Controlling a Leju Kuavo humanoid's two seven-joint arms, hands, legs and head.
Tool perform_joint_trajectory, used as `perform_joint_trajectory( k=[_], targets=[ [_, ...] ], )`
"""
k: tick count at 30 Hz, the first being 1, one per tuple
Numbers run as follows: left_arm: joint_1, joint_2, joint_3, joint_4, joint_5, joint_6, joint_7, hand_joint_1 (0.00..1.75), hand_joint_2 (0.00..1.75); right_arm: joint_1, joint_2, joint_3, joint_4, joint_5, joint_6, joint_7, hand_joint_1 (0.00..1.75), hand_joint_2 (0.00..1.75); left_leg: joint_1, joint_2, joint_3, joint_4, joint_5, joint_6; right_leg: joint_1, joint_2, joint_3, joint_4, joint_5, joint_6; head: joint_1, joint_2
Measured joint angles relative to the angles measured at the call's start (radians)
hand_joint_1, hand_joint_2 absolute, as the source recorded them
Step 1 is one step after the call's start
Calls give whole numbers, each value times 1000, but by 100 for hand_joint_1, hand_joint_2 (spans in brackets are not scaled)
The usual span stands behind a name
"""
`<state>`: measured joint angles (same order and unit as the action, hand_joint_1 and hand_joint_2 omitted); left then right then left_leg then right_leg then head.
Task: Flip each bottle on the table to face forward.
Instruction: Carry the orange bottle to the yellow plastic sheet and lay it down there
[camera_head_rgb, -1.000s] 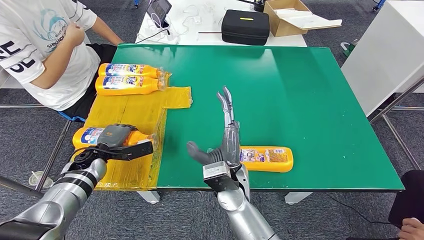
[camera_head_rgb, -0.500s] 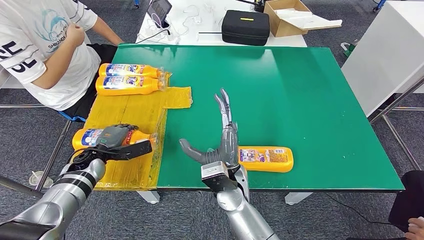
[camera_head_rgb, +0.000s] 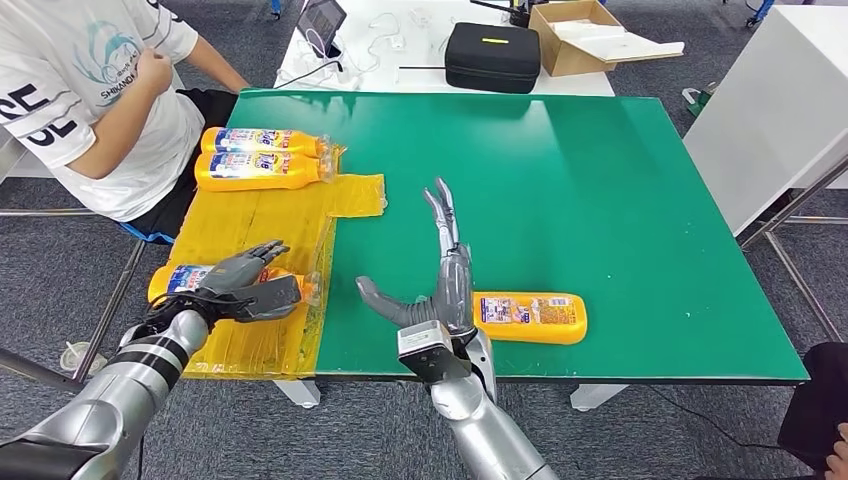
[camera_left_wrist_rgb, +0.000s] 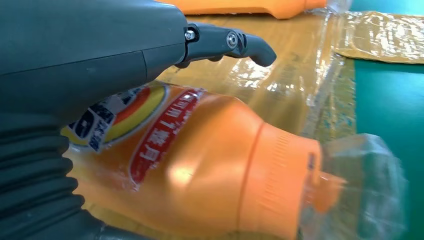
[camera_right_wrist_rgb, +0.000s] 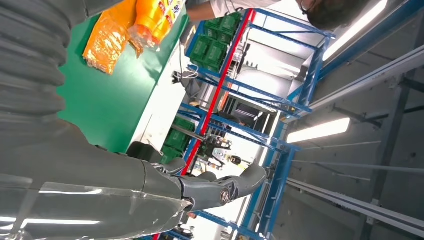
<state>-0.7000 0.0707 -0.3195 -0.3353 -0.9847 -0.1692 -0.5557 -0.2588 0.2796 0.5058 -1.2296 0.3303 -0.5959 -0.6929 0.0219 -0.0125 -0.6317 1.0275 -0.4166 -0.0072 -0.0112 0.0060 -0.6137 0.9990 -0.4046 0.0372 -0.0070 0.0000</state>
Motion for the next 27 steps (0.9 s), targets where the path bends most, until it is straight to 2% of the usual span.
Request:
perform_joint_trajectory(
  k=[5, 8, 10, 11, 12, 15, 16, 17, 18, 20, 23, 27],
  targets=[
    [0, 1, 38, 0, 95, -41, -54, 0, 0, -6, 0, 0, 11, 1, -2, -2, 0, 175, 0, 0, 0, 0, 1, 0, 0, 0, 0, 0, 1, -2, 0, 0],
    [10, -2, 68, -3, 144, -24, -71, 0, 0, -7, 0, 0, 16, 3, -6, -4, 0, 175, 0, 1, 0, 0, 1, 0, 0, 0, -1, 0, 1, -2, 0, 0],
    [19, -8, 88, -11, 178, 31, -76, 0, 0, -7, 0, 0, 19, 5, -11, -4, 0, 175, 0, 1, 0, 0, 1, 0, 0, 0, -1, 0, 1, -2, 0, 0],
    [27, -15, 103, -20, 206, 94, -82, 0, 0, -7, 1, 0, 20, 8, -16, -4, 0, 175, 0, 2, 0, 0, 1, 0, 0, 0, -2, 0, 1, -2, 0, 0],
    [37, -24, 122, -32, 241, 199, -91, 0, 0, -7, 2, 0, 21, 14, -22, -1, 0, 175, 0, 2, -1, 0, 1, 0, 0, 0, -2, 0, 2, -2, 0, 0],
    [70, -67, 198, -104, 378, 603, -130, 0, 0, -12, 5, 7, 30, 81, -43, 55, 0, 175, 0, 2, -2, 0, 1, 0, 0, 0, -4, 0, 2, -2, 0, 0],
    [80, -81, 225, -142, 441, 697, -137, 0, 0, -18, 4, 13, 40, 126, -45, 99, 0, 175, 0, 2, -3, 0, 1, 0, 0, 1, -4, 0, 2, -2, 0, 0],
    [92, -94, 253, -186, 517, 746, -140, 0, 44, -26, 1, 21, 53, 181, -41, 158, 0, 175, 0, 2, -3, 0, 1, 0, 0, 1, -5, 0, 2, -2, 0, 0],
    [108, -105, 279, -233, 592, 757, -142, 0, 87, -34, -5, 27, 68, 237, -29, 225, 0, 175, 0, 3, -3, 0, 1, 0, 0, 1, -5, 0, 2, -2, 0, 0],
    [149, -122, 327, -329, 703, 704, -143, 0, 175, -50, -29, 33, 97, 332, 17, 357, 0, 175, 0, 2, -3, 0, 1, 0, 0, 1, -5, 0, 2, -2, 0, 0],
    [223, -135, 372, -448, 757, 646, -144, 0, 175, -57, -83, 31, 117, 420, 113, 494, 0, 175, 0, 2, -3, 0, 1, 0, 0, 1, -5, 0, 1, -2, 0, 0],
    [315, -142, 407, -576, 767, 628, -145, 0, 175, -45, -158, 19, 119, 490, 228, 590, 0, 175, 0, 3, -4, 0, 0, 0, 0, 1, -6, 0, 2, -2, 0, 0]
  ],
)
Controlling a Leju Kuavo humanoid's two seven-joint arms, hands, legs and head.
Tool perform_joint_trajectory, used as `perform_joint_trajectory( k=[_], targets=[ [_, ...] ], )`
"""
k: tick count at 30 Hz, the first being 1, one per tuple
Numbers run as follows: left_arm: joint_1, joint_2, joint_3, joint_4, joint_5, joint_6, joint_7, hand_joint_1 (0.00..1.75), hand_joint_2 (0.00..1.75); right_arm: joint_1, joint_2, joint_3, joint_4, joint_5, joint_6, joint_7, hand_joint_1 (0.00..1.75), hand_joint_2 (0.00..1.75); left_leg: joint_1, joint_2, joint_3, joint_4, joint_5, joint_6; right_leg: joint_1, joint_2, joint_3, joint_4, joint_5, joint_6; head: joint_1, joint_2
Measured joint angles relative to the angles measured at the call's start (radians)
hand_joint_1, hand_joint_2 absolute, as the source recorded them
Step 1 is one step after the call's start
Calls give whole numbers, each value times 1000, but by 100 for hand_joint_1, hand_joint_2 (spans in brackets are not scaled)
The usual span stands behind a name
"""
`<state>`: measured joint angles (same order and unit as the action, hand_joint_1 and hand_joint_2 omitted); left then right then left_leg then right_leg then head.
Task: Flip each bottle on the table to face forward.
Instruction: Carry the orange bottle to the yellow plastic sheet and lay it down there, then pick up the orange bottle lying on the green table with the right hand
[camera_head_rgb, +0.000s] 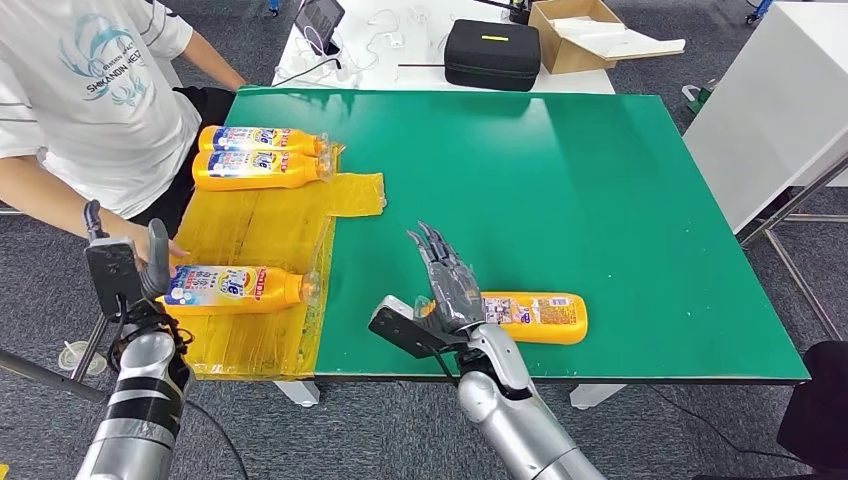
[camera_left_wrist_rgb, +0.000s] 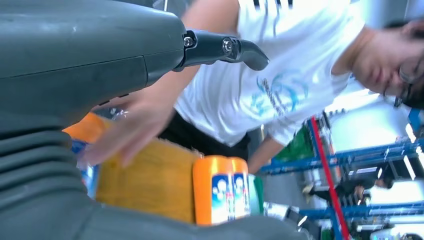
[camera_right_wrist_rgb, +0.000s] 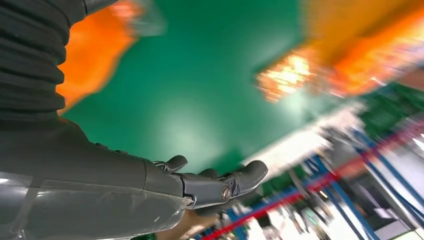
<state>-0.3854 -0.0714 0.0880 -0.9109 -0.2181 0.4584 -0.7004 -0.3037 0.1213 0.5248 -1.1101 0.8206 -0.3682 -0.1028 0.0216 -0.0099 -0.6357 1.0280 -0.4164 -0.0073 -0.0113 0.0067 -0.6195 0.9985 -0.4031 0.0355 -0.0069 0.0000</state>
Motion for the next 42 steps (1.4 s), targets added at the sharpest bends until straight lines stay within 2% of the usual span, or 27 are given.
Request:
perform_joint_trajectory(
  k=[4, 9, 16, 29, 42],
  targets=[
    [59, -2, 24, -72, -22, -10, 0, 0, 175, 27, -59, -8, -16, 32, 73, 51, 0, 175, 0, 0, -1, 0, 0, 0, 0, 0, -1, 0, 0, 0, 0, 0],
    [85, -7, 34, -95, -62, -21, 0, 0, 175, 61, -99, -13, -53, 41, 113, 60, 0, 175, 1, 0, -1, 0, 0, 0, 0, 0, -1, 0, 0, 0, 0, 0],
    [85, -16, 32, -97, -81, -25, 0, 0, 175, 70, -120, -12, -73, 33, 135, 58, 0, 175, 0, 0, -1, 0, 0, 0, 0, 0, -1, 0, 0, 0, 0, 0],
    [86, -20, 24, -80, -90, -39, 0, 0, 175, 67, -169, -44, -73, 44, 146, 106, 0, 175, 0, 0, -1, 0, 0, 0, 0, 0, -1, 0, 0, 0, 0, 0],
    [86, -23, 18, -46, -97, -39, 0, 0, 175, 59, -235, -71, -73, 27, 245, 144, 0, 175, 0, 0, -2, 0, 0, 0, 0, 0, -1, 0, 0, 0, 0, 0]
  ],
)
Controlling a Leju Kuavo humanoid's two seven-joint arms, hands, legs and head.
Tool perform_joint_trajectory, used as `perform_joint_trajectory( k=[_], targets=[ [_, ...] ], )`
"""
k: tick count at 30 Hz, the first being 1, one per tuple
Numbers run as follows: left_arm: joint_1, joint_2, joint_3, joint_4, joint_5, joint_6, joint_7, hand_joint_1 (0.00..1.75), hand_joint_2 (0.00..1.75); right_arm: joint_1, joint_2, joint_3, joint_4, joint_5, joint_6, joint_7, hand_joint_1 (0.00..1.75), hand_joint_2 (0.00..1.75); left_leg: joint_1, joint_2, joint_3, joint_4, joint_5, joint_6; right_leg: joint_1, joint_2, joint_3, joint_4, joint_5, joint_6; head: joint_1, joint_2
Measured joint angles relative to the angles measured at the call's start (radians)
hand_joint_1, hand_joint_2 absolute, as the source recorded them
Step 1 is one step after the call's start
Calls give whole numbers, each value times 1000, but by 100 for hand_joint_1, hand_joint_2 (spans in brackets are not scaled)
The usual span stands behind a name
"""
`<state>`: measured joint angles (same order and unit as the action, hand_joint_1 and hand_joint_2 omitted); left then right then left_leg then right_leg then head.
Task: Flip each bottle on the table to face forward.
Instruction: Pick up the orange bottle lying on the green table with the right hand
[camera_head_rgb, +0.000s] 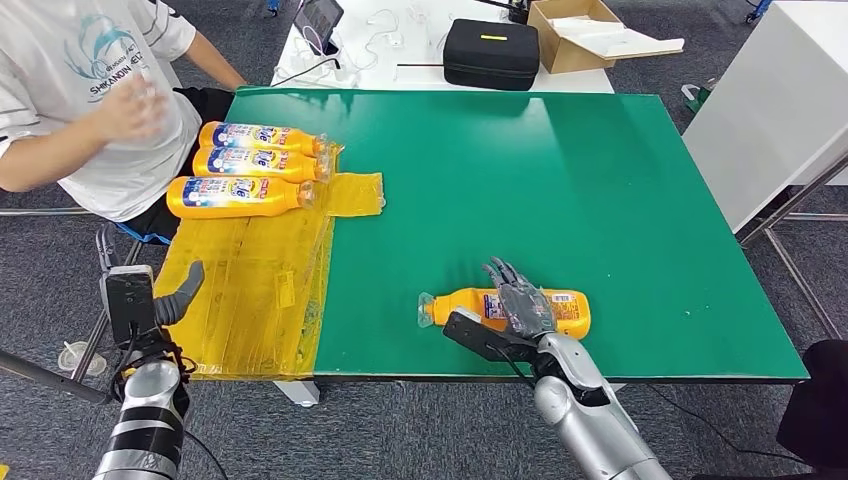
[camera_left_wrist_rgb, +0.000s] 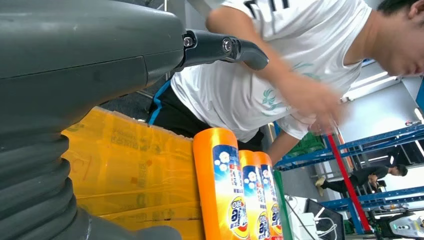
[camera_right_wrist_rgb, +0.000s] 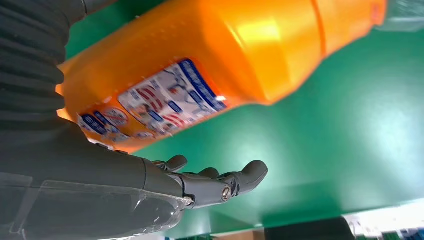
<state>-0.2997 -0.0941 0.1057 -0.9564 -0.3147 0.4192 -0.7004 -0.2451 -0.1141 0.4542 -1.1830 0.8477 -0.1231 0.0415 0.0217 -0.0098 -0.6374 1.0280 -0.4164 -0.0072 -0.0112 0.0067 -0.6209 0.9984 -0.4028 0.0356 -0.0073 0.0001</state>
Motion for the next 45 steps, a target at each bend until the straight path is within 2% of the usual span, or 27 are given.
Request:
perform_joint_trajectory(
  k=[7, 18, 21, 22, 25, 26, 27, 29, 34, 45],
  targets=[
    [-3, -4, 0, 18, -11, -8, 0, 0, 175, -32, -51, 1, 12, -24, 85, 19, 0, 175, 0, 0, 0, 0, 0, 0, 0, 0, 0, 0, 0, 0, 0, 0],
    [-18, -6, 0, 48, -12, -16, 0, 0, 175, -90, -102, 16, 51, -39, 142, 22, 1, 175, 0, 0, 0, 0, 0, 0, 0, 0, 0, 0, 0, 0, 0, 0],
    [-20, -6, 0, 55, -12, -20, 0, 0, 175, -103, -120, 24, 58, -51, 178, 20, 17, 175, 0, 0, 0, 0, 0, 0, 0, 0, 0, 0, 0, 0, 0, 0],
    [-22, -7, 0, 57, -13, -20, 0, 0, 175, -110, -125, 28, 62, -58, 196, 17, 45, 175, 0, 0, 0, 0, 0, 0, 0, 0, 0, 0, 0, 0, 0, 0],
    [-29, -9, 0, 67, -12, -21, 0, 0, 175, -137, -139, 48, 80, -82, 246, -4, 144, 175, 0, 0, 0, 0, 0, 0, 0, 0, 0, 0, 0, 0, 0, 0],
    [-32, -9, -1, 71, -12, -21, 0, 0, 175, -146, -143, 56, 89, -91, 259, -11, 159, 175, 0, 0, 0, 0, 0, 0, 0, 0, 0, 0, 0, 0, 0, 0],
    [-36, -10, -1, 74, -11, -21, 0, 0, 175, -155, -148, 65, 97, -99, 270, -18, 167, 175, 0, 0, 0, 0, 0, 0, 0, 0, 0, 0, 0, 0, 0, 0],
    [-42, -11, -4, 82, -9, -20, 0, 0, 175, -175, -157, 86, 118, -116, 291, -30, 175, 175, 0, 0, 0, 0, 0, 0, 0, 0, 0, 0, 1, 1, 0, 0],
    [-56, -12, -18, 99, 0, -20, 0, 0, 175, -215, -178, 132, 158, -138, 320, -43, 175, 175, 0, 0, 0, 0, 1, 1, 0, 0, 0, 0, 1, 1, 0, 0],
    [-68, -14, -29, 123, 8, -21, 0, 0, 175, -248, -194, 181, 192, -179, 317, -56, 175, 175, 0, 0, 0, 0, 1, 1, 0, 0, 0, 0, 1, 1, 0, 0]
  ],
)
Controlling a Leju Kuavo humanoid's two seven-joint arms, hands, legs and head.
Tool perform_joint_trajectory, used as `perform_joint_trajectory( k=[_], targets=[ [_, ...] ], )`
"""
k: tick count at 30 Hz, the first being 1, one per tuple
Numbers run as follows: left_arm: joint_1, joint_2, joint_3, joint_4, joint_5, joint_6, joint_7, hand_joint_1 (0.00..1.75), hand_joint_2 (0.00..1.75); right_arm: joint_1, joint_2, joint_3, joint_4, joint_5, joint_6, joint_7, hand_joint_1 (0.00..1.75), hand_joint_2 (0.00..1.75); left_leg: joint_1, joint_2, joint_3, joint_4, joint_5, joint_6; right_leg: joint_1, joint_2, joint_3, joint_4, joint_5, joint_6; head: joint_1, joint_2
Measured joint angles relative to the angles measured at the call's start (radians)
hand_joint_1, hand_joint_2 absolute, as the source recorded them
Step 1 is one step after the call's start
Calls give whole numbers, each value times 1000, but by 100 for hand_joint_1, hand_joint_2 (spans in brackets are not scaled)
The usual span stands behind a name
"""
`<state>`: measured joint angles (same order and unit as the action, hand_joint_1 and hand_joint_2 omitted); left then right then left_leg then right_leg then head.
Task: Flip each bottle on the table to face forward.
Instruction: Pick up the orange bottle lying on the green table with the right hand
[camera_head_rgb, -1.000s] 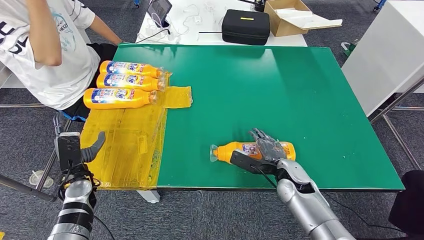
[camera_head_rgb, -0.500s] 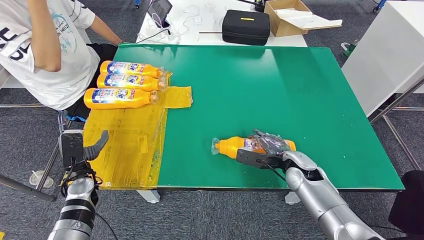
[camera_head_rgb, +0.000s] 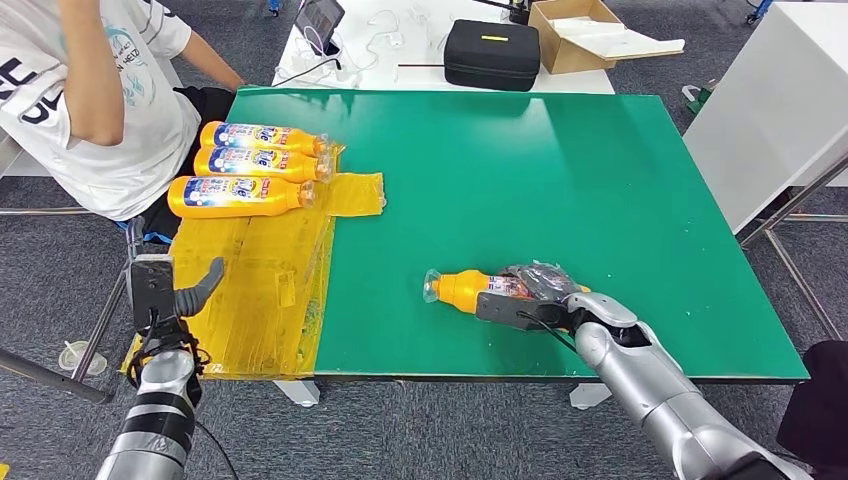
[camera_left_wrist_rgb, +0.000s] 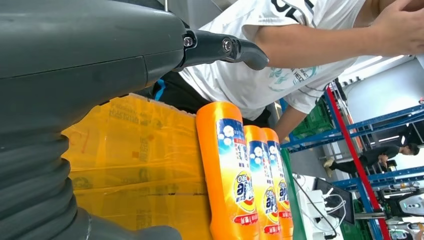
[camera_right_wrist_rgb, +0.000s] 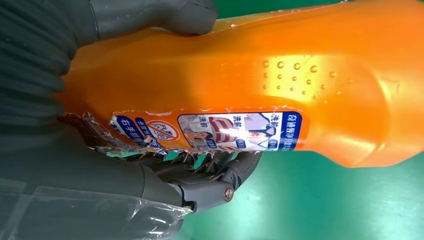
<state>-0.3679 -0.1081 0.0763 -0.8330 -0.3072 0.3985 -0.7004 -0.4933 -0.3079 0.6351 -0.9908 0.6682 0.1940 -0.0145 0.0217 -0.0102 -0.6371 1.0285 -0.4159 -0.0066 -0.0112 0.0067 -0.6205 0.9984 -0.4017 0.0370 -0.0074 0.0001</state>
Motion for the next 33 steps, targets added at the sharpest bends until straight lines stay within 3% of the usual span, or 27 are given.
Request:
perform_joint_trajectory(
  k=[5, 9, 11, 18, 25, 33],
  targets=[
    [1, -5, -8, 7, 4, -22, 0, 0, 175, 70, 31, -26, -36, -37, -228, -40, 175, 175, 0, 0, -1, 0, 0, 0, 0, 0, 0, 0, 0, 0, 0, 0],
    [13, -22, -8, -1, 18, -106, 13, 0, 175, 177, 132, -127, -168, -4, -530, -136, 175, 175, 0, 0, -2, 0, 0, 0, 0, 0, -2, 0, 0, 0, 0, 0],
    [22, -37, -10, -16, 30, -156, 31, 0, 175, 213, 189, -184, -255, 15, -625, -171, 175, 175, 0, 0, -2, -1, 0, 0, 0, 0, -3, 0, 0, 0, -1, 0],
    [34, -60, -14, -48, 47, -207, 59, 0, 175, 271, 270, -287, -388, 23, -665, -209, 175, 175, -1, 0, -3, -1, 0, 0, -1, 0, -3, 0, 0, 0, 0, 0],
    [38, -84, -69, -84, 262, -580, 180, 0, 175, 300, 337, -376, -441, 55, -872, -347, 175, 175, -1, -1, -4, -1, 1, 1, -1, 0, -4, 0, 0, 0, 0, 0],
    [39, -74, -204, -161, 469, -810, 238, 0, 175, 307, 380, -455, -379, 32, -884, -471, 175, 175, 0, 0, -4, -1, 1, 1, 0, 0, -4, 0, 0, 0, 0, 0]
  ],
)
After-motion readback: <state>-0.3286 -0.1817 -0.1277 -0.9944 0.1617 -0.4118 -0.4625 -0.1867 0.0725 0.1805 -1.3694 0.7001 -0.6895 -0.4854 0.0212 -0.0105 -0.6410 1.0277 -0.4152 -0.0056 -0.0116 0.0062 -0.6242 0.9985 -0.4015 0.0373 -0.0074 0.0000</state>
